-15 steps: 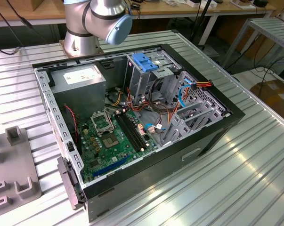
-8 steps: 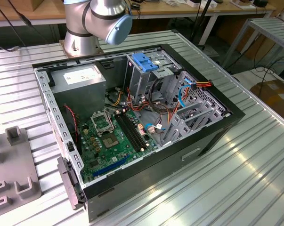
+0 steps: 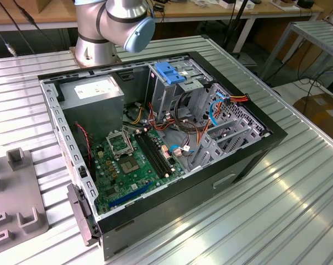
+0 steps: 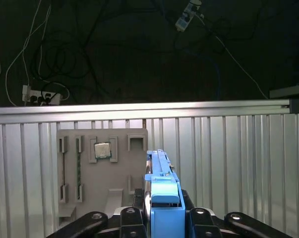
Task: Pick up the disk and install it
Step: 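Pick up the disk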
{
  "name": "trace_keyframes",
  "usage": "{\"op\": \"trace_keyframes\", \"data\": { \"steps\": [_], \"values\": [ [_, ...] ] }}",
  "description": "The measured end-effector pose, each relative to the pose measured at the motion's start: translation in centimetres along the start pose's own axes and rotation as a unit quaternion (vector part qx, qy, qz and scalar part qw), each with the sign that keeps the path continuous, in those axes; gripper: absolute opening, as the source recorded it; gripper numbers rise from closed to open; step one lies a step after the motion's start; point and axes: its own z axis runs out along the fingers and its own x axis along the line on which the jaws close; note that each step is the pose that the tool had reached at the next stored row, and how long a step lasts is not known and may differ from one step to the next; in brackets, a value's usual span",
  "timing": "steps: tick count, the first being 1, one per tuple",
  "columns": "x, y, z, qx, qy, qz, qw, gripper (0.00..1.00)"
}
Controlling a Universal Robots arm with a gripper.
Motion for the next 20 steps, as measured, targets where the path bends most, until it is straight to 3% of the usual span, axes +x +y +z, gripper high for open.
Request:
{"op": "trace_keyframes", "data": {
  "steps": [7, 15, 20],
  "values": [
    [-0.16, -0.01, -1.83, -0.0002, 0.0, 0.0, 1.0, 0.37],
    [-0.15, -0.16, -1.83, -0.0003, -0.0018, 0.0, 1.0, 0.37],
    [-0.2, -1.2, -1.82, -0.0003, -0.0017, 0.0, 1.0, 0.37]
  ]
}}
